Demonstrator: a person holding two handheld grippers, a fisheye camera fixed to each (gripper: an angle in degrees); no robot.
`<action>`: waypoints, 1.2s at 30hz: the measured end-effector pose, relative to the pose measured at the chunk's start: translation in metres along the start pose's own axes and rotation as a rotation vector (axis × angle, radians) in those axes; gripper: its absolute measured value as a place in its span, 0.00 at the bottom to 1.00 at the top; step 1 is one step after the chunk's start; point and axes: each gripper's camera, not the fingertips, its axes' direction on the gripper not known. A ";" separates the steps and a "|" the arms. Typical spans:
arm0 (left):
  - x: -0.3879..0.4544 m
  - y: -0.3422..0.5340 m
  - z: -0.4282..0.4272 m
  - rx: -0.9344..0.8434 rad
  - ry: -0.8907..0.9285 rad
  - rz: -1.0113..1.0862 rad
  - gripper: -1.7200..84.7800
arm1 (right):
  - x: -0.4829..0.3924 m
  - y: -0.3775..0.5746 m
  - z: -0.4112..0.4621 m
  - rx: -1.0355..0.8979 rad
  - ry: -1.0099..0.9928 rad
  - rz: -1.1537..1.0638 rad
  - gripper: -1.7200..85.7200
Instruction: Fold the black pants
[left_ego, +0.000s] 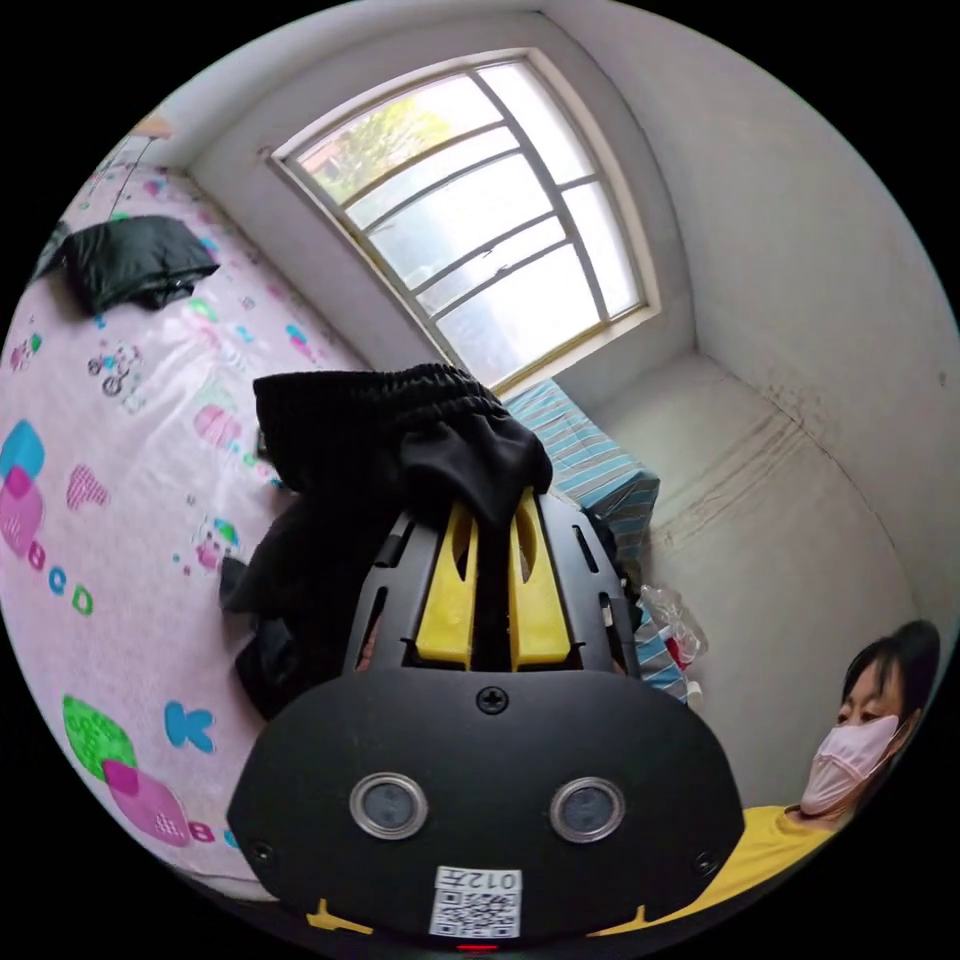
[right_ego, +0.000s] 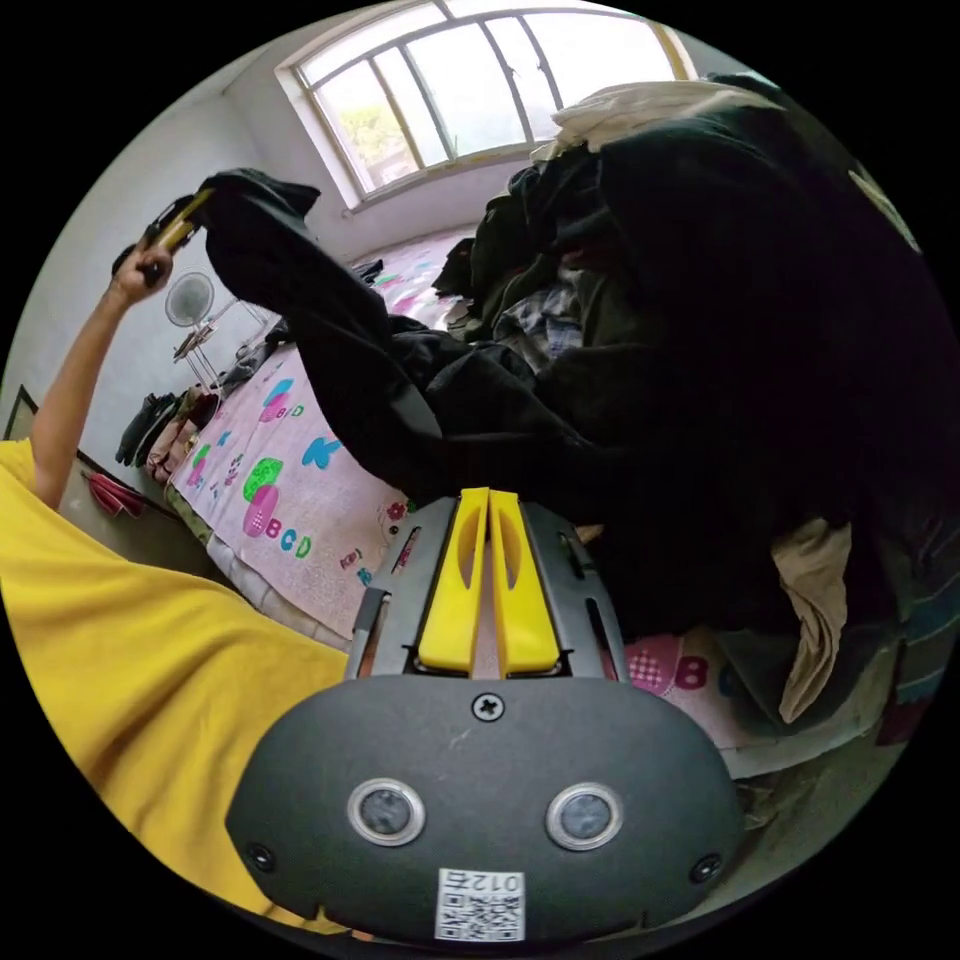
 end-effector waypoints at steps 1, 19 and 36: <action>0.007 -0.011 0.001 -0.006 0.006 0.033 0.09 | -0.001 -0.013 0.012 -0.020 0.010 -0.038 0.04; 0.104 -0.013 -0.137 0.184 0.114 0.414 0.09 | 0.084 -0.187 0.124 -0.002 0.099 -0.005 0.12; 0.103 0.088 -0.242 0.208 -0.039 0.526 0.09 | 0.065 -0.303 0.298 -0.285 0.106 -0.338 0.17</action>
